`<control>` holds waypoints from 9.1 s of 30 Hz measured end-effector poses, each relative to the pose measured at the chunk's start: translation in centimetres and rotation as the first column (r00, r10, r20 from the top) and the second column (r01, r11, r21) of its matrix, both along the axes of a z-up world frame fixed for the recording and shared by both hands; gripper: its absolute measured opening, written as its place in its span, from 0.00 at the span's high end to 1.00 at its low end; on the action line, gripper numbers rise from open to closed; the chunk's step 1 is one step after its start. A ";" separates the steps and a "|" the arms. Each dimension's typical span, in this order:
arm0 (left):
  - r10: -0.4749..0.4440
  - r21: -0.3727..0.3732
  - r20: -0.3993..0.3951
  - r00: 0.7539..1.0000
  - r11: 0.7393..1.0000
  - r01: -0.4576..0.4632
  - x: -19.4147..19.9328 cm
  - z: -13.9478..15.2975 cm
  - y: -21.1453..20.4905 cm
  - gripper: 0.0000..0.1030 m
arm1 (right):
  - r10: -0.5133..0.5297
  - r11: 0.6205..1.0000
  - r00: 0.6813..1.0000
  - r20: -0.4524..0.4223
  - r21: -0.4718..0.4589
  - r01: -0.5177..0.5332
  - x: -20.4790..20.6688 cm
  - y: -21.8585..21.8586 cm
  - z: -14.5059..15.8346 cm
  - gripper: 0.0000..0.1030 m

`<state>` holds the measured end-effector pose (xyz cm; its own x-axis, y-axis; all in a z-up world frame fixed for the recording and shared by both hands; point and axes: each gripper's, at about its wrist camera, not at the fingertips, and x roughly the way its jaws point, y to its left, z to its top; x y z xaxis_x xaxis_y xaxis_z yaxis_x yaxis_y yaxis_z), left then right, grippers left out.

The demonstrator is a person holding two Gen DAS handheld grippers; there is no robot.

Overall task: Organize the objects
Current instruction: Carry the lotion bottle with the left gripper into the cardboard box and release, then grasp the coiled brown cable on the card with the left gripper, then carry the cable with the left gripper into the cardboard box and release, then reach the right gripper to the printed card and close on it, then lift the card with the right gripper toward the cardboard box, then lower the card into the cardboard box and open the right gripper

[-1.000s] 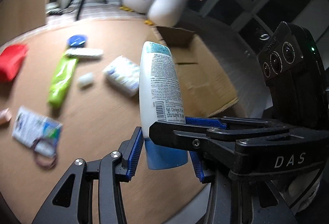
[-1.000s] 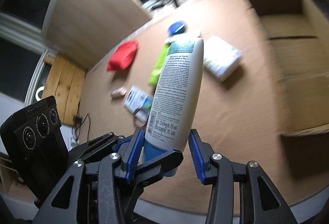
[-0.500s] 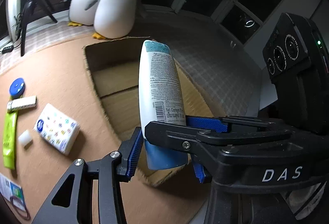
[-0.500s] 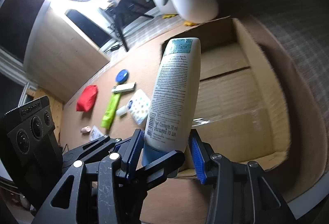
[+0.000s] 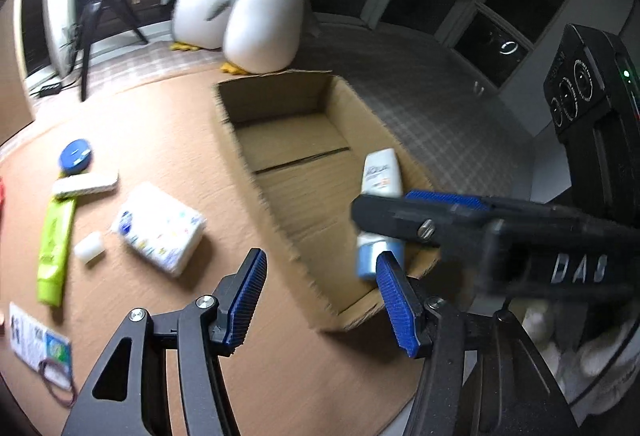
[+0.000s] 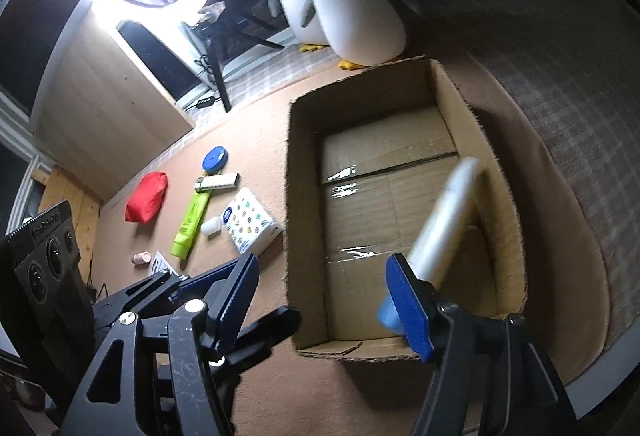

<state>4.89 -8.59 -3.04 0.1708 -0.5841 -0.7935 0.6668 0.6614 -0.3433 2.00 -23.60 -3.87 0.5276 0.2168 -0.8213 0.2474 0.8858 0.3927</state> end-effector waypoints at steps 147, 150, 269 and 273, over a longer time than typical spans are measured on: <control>0.271 0.029 0.034 0.962 0.962 -0.272 2.4 -0.7 12.5 0.46 | 0.192 0.979 0.979 0.063 -0.078 -0.187 3.5 5.8 -1.4 0.42; 0.327 0.043 0.031 0.944 0.944 -0.329 2.0 -0.8 16.0 0.42 | 0.269 0.958 0.962 0.051 -0.118 -0.262 4.4 8.9 -1.6 0.42; 0.436 0.096 -0.071 0.897 0.898 -0.429 0.4 -3.5 27.8 0.42 | 0.059 0.939 0.996 -0.072 -0.333 -0.080 4.4 1.9 -3.2 0.48; 0.437 0.102 -0.071 0.897 0.898 -0.429 0.4 -3.6 27.7 0.42 | 0.046 0.940 0.995 -0.084 -0.332 -0.072 4.4 1.3 -3.8 0.48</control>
<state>5.33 19.12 -6.64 0.3182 -0.4011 -0.8590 0.2773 0.9058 -0.3203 6.35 -22.25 -7.68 0.4574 -0.0483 -0.8879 0.2079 0.9767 0.0539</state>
